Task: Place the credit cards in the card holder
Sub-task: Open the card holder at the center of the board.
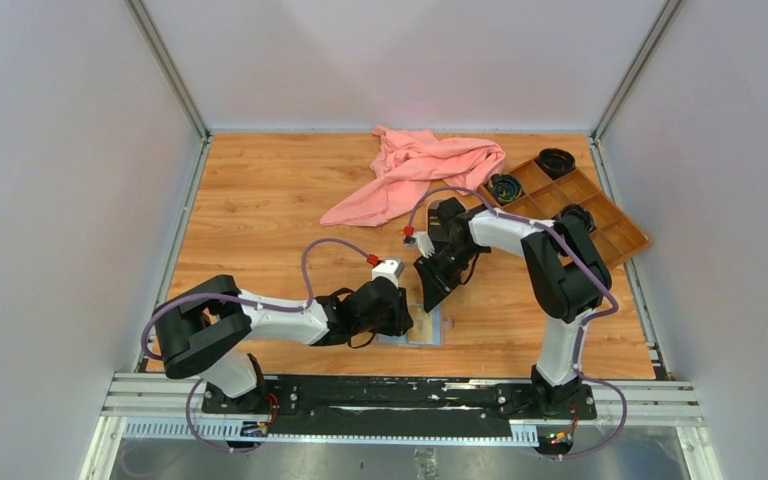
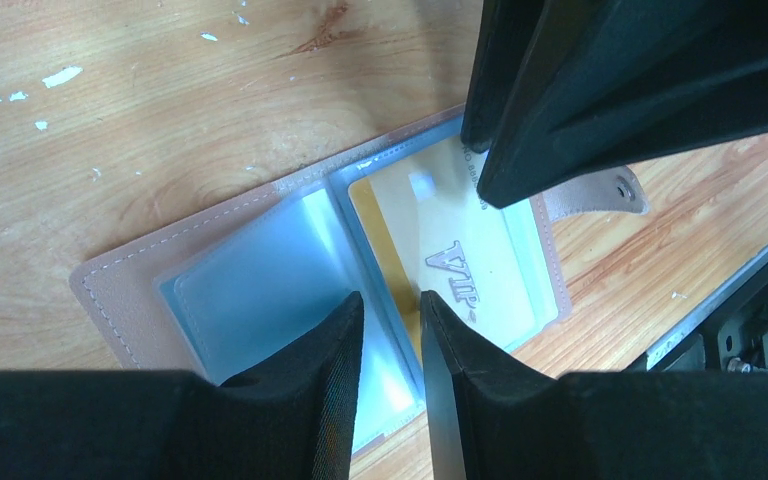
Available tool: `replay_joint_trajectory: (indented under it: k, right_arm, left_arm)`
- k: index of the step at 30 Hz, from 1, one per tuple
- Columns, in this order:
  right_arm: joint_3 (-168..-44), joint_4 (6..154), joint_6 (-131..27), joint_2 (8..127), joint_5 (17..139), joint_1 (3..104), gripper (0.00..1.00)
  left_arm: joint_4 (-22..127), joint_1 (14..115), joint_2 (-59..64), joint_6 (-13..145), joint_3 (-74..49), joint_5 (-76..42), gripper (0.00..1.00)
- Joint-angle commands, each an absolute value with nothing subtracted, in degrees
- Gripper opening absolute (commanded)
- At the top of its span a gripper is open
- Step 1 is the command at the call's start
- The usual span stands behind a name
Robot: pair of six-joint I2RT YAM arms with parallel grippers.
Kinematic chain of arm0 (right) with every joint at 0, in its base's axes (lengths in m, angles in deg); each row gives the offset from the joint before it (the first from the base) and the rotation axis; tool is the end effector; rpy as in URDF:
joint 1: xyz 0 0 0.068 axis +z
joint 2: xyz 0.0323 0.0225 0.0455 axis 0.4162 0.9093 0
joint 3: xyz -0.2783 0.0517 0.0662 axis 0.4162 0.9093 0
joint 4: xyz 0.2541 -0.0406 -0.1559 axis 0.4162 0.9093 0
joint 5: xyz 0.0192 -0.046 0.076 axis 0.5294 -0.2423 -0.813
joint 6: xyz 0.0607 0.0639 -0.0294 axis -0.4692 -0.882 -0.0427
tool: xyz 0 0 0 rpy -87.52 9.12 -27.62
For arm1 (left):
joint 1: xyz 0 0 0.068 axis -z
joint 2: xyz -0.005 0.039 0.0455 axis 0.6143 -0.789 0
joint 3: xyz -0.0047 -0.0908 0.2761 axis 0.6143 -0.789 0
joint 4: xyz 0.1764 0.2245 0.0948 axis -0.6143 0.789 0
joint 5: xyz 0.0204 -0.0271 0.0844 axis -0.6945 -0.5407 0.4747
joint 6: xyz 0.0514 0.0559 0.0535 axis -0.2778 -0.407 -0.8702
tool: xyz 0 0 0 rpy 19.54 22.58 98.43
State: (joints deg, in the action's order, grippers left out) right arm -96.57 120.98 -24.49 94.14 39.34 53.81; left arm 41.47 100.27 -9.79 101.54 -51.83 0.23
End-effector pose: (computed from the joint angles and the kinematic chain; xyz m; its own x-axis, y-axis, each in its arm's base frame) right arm 0.2988 0.2366 0.1067 -0.6622 -0.6512 -0.3708 -0.6951 0.3489 0.6285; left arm 0.1695 -0.2961 0.0933 -0.8110 -0.0124 -0.5849 0.3339 0.8112 -0.4801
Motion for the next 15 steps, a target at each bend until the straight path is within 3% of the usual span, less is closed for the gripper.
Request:
replay_joint_trajectory:
  k: [1,11,15]
  right_arm:
    - [-95.5,122.2,-22.9,93.5,42.6,51.8,0.31]
    - [-95.2,123.0,-23.3,94.4,41.1,51.0,0.37]
    - [-95.5,123.5,-23.7,96.8,38.9,51.0,0.38]
  left_arm:
    - [44.1,100.3,-12.1,101.1,-53.0,1.3,0.34]
    - [43.9,100.4,-11.3,101.9,-53.8,1.2,0.34]
    - [42.9,100.3,-10.5,102.3,-54.5,0.5,0.39]
